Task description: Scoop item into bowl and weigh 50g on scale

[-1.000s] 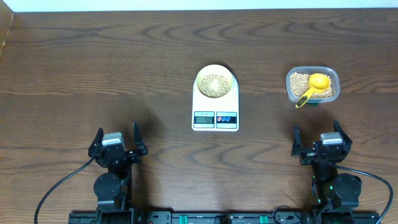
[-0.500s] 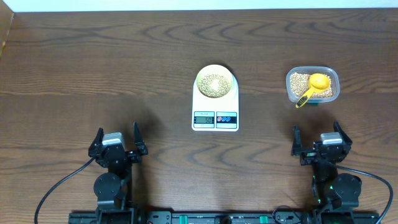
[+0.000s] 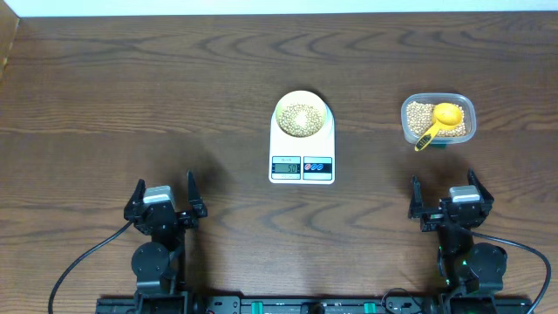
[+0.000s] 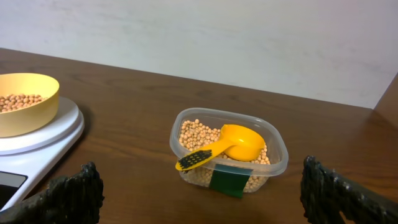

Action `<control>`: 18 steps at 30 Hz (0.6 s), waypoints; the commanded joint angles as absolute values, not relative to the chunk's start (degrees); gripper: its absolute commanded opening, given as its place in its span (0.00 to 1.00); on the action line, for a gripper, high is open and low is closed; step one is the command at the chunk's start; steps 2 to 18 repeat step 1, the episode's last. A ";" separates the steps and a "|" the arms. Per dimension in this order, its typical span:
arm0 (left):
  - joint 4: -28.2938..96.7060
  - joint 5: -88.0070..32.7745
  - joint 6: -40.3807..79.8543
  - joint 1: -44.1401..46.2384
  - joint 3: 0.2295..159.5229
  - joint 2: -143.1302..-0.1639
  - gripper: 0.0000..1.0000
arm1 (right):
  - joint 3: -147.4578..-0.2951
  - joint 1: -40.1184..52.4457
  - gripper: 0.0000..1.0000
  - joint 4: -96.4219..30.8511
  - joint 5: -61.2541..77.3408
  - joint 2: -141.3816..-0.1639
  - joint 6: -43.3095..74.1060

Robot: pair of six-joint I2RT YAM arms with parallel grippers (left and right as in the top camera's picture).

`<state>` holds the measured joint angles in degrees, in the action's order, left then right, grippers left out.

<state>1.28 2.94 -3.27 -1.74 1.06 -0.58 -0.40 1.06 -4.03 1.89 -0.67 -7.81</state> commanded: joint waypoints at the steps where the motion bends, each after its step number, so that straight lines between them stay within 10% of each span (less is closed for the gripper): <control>1: 4.01 3.46 -4.03 -1.98 0.23 -0.23 0.94 | -0.32 0.69 0.99 -4.29 1.65 -0.30 -8.23; 18: 4.01 3.46 -4.03 -1.98 0.23 -0.23 0.94 | -0.32 0.69 0.99 -4.29 1.65 -0.30 -8.23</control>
